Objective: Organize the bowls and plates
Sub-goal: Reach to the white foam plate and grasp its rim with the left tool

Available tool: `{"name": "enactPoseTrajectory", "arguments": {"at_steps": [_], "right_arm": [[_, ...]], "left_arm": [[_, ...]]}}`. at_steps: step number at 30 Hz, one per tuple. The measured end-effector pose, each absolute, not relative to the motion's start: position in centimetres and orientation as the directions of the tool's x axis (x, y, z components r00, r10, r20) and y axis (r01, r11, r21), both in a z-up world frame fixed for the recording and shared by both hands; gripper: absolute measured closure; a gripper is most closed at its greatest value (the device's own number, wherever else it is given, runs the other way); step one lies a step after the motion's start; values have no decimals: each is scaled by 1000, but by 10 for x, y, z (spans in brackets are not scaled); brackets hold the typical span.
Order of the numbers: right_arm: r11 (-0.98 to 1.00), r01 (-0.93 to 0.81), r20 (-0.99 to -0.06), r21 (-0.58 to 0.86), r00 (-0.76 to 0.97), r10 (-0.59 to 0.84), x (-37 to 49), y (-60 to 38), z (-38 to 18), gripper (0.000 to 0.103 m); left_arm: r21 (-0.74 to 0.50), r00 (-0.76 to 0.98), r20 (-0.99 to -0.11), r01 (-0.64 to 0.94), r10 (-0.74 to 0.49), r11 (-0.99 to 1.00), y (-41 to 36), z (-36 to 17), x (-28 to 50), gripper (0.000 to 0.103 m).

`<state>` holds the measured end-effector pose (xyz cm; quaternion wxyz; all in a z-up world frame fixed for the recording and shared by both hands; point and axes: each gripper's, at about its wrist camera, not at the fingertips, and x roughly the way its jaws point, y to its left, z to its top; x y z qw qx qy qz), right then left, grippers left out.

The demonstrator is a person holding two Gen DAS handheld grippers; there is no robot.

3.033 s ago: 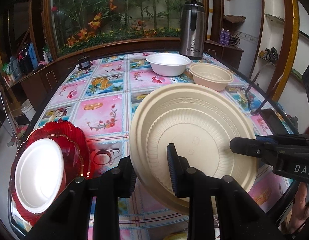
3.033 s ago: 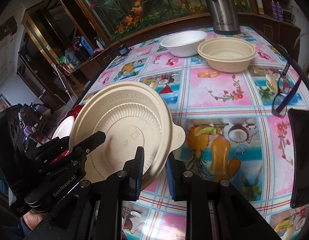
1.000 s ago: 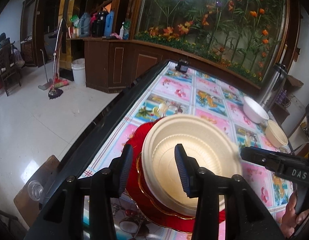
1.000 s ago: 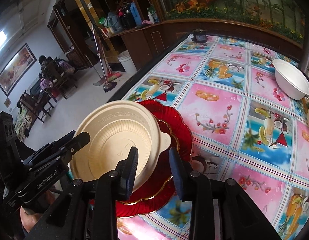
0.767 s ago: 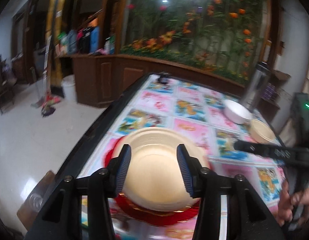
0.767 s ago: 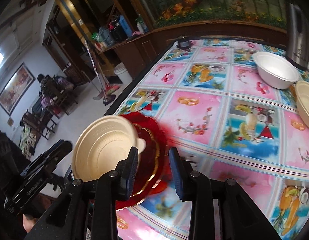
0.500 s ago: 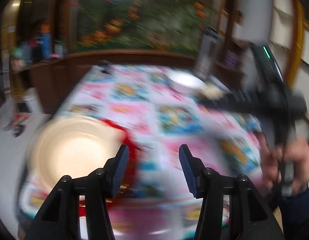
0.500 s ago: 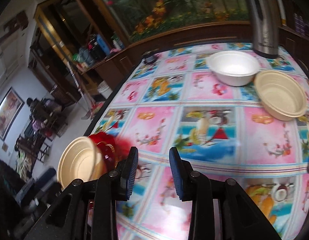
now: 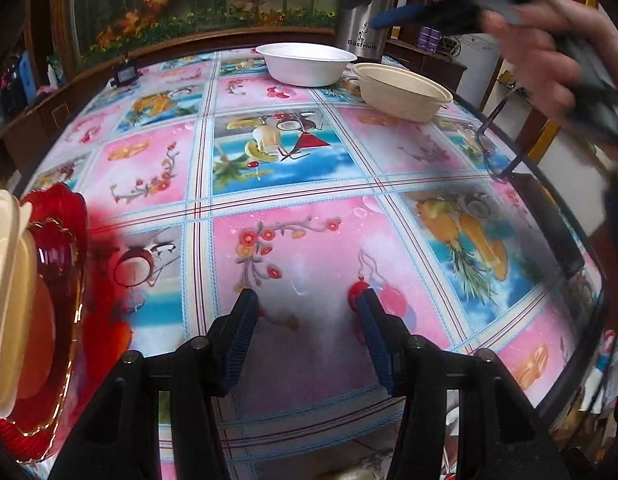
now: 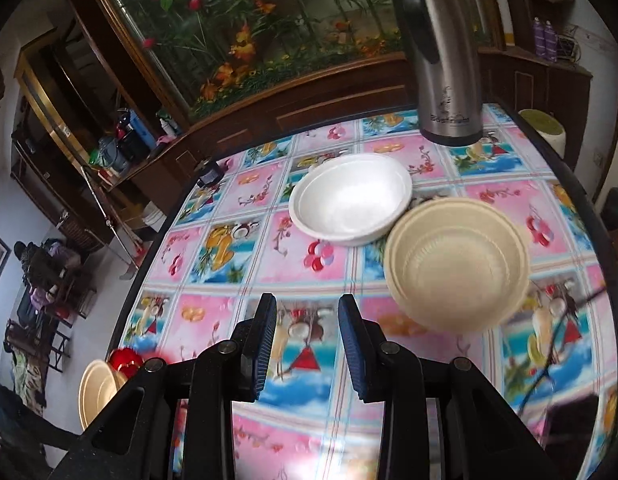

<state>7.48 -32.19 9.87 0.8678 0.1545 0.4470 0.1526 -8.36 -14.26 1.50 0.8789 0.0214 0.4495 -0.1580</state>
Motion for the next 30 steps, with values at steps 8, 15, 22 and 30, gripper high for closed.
{"name": "enactPoseTrajectory", "arguments": {"at_steps": [8,15,22,30], "right_arm": [[936,-75,-797,344,504,333,182,-297,60,68],[947,-74,-867,311,386,315,206,-283,21,68],[934,-153,-883,323,307,355,149,-275,28,68],[897,-288,-892,334,212,400,9,-278,17,68]], "left_arm": [[-105,543,-796,311,-268,945,-144,16,-85,51],[-132,545,-788,307,-287,943,-140,17,-86,50],[-108,564,-782,296,-265,949,-135,25,-101,50],[-114,581,-773,268,-255,957,-122,41,-119,50]]}}
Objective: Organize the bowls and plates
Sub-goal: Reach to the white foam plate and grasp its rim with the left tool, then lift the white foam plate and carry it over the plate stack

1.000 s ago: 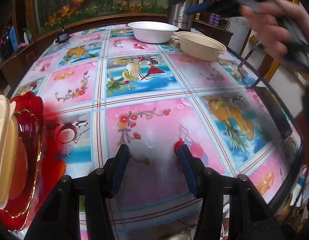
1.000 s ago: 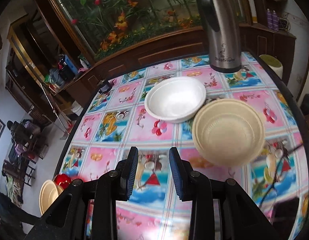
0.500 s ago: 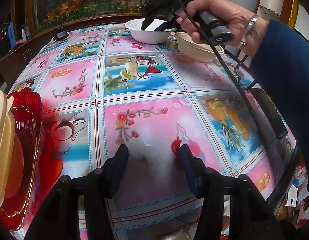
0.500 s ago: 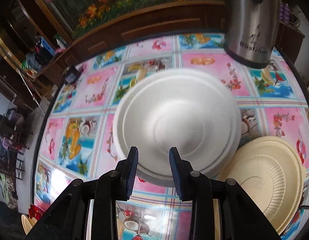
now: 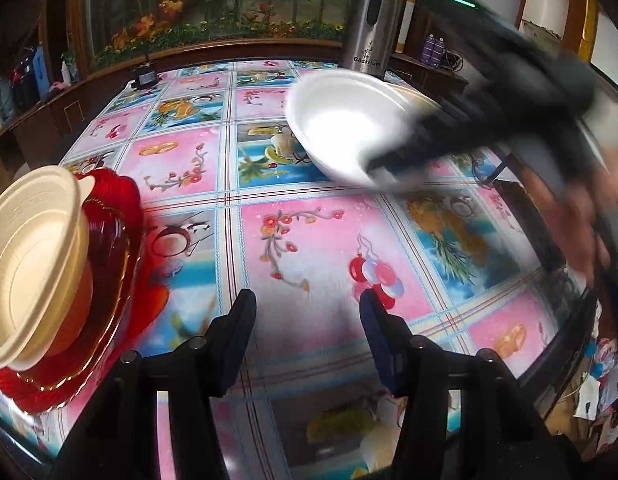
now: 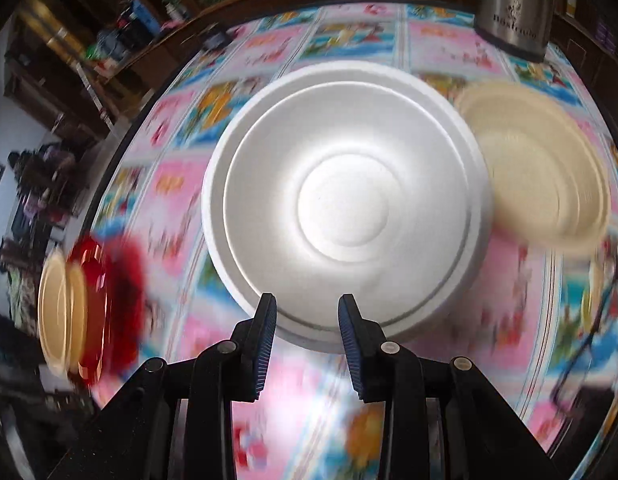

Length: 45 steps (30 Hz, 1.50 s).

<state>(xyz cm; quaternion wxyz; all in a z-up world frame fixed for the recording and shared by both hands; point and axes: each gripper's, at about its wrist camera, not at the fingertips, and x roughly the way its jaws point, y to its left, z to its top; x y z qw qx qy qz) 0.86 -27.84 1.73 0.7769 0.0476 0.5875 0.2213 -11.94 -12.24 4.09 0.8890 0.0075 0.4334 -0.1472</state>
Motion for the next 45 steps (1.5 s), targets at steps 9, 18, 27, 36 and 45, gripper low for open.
{"name": "enactPoseTrajectory", "arguments": {"at_steps": [9,18,27,36,45], "right_arm": [[893,-309,-755,327,483,443,-118,-349,72,68],[885,-165,-718,435,530,451,-101,-396,50,68],[894,-160,-746,419,500,439,-82,-383,32,68],[866,-162,-723,472,492,486,-82,-381,27,88],[853,-200,-696,482,504,511,-87,-367,47,88]], "left_arm": [[-176,598,-744,255,-298,951,-112,68,-114,50],[-247,553,-763,229,-335,942,-123,74,-70,50],[-249,498,-795,253,-346,935,-149,52,-40,85],[-181,550,-778,270,-306,946,-158,61,-52,88],[-188,590,-749,244,-300,951,-138,81,-64,88]]}}
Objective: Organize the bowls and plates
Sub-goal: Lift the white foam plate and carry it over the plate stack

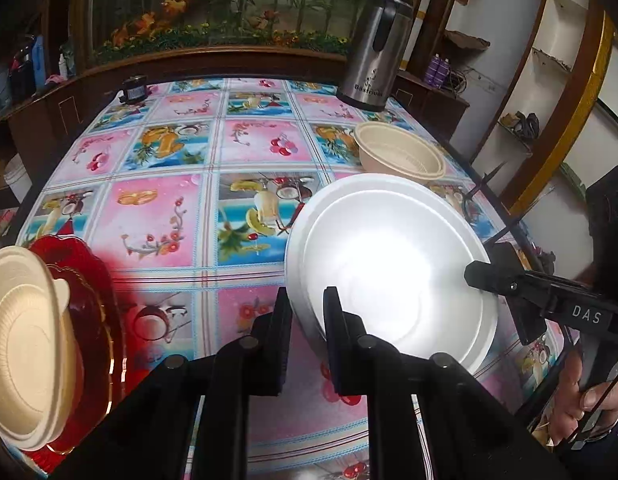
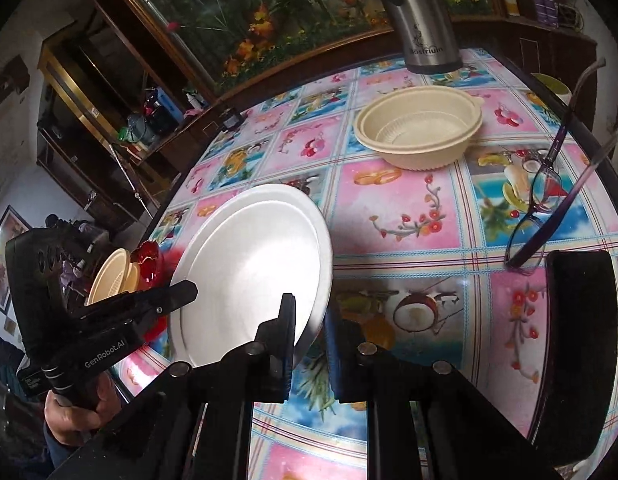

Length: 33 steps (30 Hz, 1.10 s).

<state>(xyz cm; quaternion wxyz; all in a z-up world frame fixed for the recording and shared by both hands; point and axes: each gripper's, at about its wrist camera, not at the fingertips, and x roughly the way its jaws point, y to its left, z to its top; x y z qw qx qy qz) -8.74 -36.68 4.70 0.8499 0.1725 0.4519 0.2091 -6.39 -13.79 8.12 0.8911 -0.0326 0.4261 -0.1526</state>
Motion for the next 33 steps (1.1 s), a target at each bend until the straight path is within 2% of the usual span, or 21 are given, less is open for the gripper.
{"name": "enactPoseTrajectory", "arguments": {"at_steps": [15,24,33], "right_arm": [[814,-343,-646,468,496,580,-81,-291,101,87],[767,-454,-639,453,434,635,-73,-206,123,86],[717,-513,-666,471,326,671,-61,-131,104,85]], "left_arm": [[-195,700,-673,143,-239,970,-54,133,-93,88],[-192,769,-625,17,-136,981,30,158,-118,88],[-225,776,-628,-100,-66,969,98,149,-138,88]]}}
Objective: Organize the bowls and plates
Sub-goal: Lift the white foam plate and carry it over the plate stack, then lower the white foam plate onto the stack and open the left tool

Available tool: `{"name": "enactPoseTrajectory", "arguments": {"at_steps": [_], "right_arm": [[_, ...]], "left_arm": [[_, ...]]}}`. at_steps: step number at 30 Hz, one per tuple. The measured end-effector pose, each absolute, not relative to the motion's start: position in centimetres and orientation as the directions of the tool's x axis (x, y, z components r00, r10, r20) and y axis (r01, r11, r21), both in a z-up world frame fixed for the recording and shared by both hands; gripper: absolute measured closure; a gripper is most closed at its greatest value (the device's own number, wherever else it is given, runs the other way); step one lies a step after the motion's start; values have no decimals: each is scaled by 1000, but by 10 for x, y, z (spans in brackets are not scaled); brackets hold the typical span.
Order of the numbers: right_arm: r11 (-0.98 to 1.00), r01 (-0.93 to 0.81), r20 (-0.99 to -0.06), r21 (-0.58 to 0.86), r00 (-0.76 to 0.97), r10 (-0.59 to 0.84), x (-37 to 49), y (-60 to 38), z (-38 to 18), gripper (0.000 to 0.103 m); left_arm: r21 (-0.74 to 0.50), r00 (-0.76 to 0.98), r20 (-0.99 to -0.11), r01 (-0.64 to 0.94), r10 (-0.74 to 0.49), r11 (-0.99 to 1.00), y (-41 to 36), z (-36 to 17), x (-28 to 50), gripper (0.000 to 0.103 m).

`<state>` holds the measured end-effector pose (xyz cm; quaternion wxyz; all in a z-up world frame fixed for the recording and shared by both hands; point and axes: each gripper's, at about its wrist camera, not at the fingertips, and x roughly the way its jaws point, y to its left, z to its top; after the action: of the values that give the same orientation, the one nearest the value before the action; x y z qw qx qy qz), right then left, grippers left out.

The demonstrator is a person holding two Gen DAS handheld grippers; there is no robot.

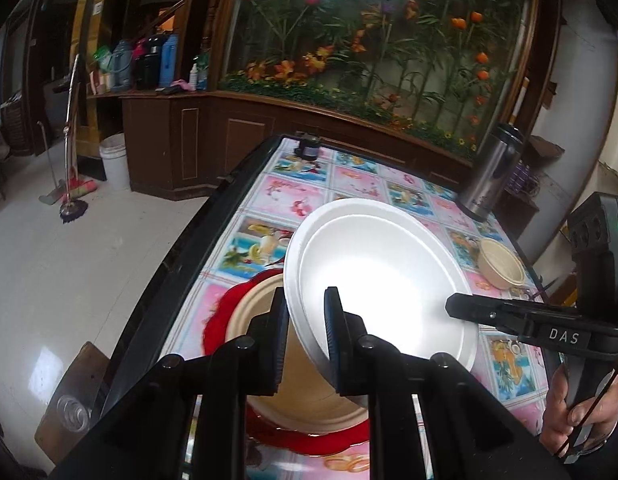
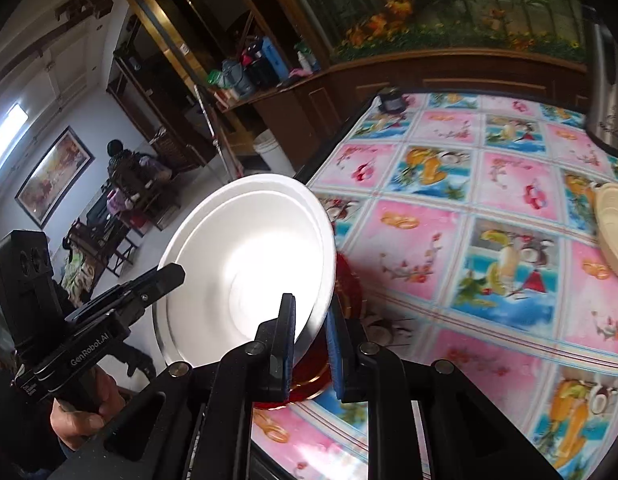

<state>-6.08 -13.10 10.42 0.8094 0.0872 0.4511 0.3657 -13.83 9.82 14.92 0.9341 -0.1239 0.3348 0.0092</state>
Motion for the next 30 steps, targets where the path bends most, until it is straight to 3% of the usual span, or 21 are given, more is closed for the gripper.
{"name": "enactPoseTrajectory", "arguments": {"at_steps": [21,30], "right_arm": [[723,-513,-737,463,230,636,-61,-87,67,85],[722,-521,-719,455,262,643,-64,-97,76,78]], "left_arm": [[-280,732,-678,-180,-61,943,128,106,-142,87],[-266,756,-654,-207,-19,941,129,119,-150,75]]}}
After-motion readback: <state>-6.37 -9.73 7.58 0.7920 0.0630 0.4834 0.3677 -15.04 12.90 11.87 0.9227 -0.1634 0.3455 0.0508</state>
